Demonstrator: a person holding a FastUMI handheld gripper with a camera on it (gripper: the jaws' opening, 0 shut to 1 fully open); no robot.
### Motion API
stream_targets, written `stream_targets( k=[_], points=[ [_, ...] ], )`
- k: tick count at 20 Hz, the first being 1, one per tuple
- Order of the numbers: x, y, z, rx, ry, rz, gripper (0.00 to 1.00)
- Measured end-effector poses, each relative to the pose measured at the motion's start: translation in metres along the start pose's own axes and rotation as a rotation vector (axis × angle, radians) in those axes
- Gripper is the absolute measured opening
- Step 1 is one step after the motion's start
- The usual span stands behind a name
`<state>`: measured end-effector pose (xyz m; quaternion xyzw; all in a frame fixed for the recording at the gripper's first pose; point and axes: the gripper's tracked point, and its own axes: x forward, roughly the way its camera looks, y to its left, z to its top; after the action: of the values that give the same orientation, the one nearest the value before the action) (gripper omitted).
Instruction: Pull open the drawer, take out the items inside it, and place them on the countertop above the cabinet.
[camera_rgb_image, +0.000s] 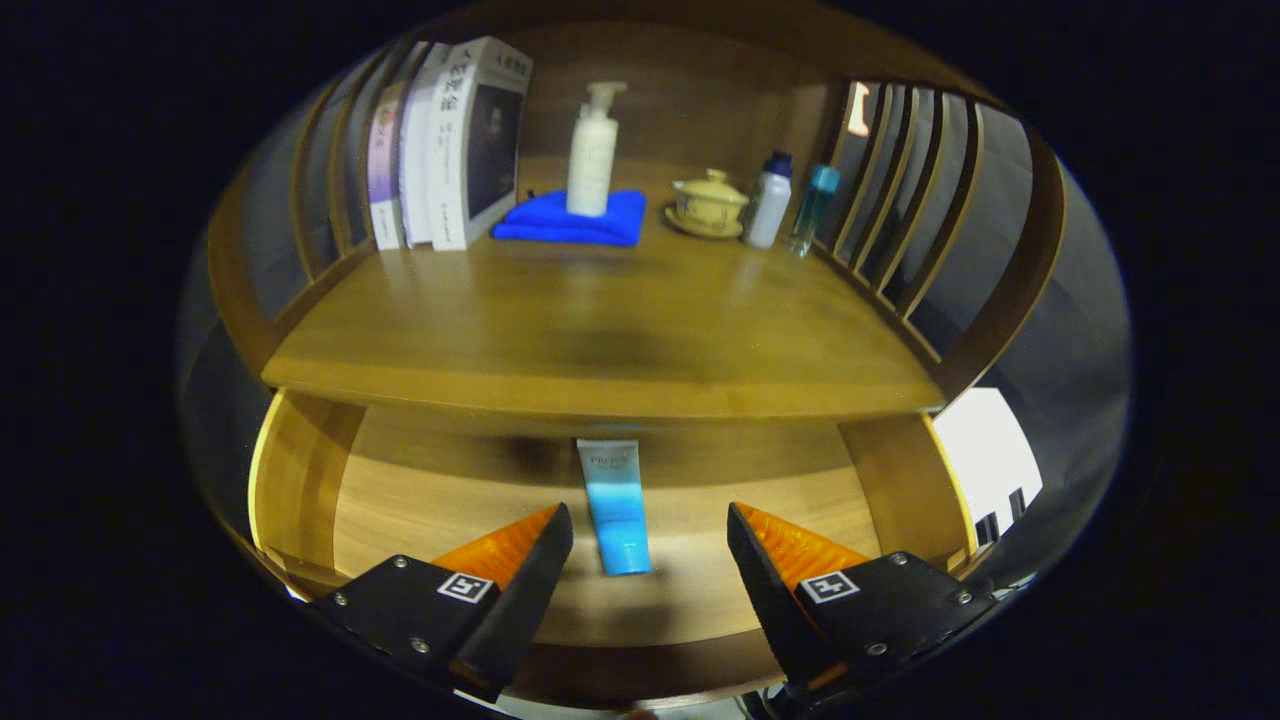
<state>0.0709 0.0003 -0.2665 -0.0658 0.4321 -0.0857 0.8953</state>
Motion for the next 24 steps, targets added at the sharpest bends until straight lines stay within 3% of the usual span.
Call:
stream_targets(
  k=[4, 10, 16, 20, 23, 24],
  points=[
    [0.013, 0.002, -0.024, 0.070, 0.142, 0.004, 0.96],
    [0.038, 0.018, -0.033, 0.040, 0.245, 0.052, 0.96],
    [0.052, 0.014, -0.039, 0.044, 0.312, 0.046, 0.92],
    [0.055, 0.018, -0.045, 0.061, 0.345, 0.084, 0.76],
    [0.059, 0.017, -0.046, 0.090, 0.334, 0.079, 0.48],
    [0.058, 0.017, -0.045, 0.095, 0.326, 0.073, 0.46]
  ],
)
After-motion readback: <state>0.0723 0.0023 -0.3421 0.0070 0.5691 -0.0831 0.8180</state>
